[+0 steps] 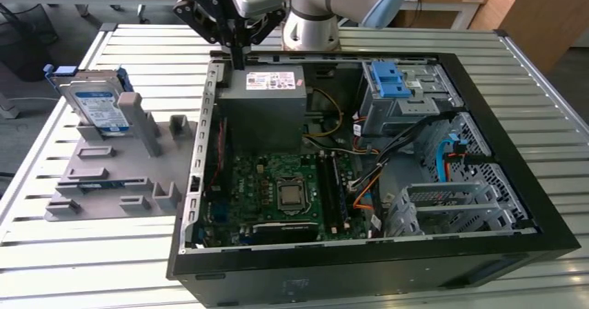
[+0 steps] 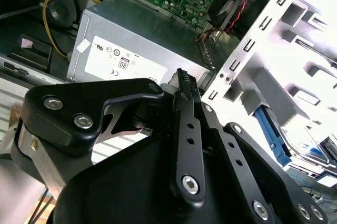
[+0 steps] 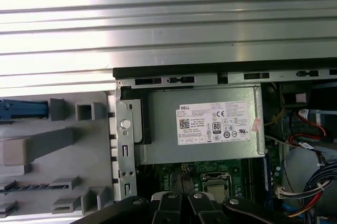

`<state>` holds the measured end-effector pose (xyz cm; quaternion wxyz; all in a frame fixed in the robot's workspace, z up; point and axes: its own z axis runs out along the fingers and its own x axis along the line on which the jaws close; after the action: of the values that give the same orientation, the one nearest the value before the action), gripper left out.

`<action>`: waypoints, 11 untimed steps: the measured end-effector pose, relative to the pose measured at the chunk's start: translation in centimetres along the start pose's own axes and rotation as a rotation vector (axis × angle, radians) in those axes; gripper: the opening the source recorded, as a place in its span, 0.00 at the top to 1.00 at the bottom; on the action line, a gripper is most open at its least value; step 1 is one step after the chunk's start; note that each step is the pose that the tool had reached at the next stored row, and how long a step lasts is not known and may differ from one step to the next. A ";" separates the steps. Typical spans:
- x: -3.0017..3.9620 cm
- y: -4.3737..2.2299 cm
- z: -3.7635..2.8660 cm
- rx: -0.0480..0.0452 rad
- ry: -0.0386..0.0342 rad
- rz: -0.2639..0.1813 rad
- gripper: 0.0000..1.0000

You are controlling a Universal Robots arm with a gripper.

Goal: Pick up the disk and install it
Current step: 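Reach for the disk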

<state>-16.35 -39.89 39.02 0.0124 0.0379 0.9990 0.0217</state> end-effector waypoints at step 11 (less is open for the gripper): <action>0.28 -0.02 0.00 0.0000 -0.0001 0.000 0.89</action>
<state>-16.62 -39.89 39.02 0.0125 0.0379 0.9990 0.0217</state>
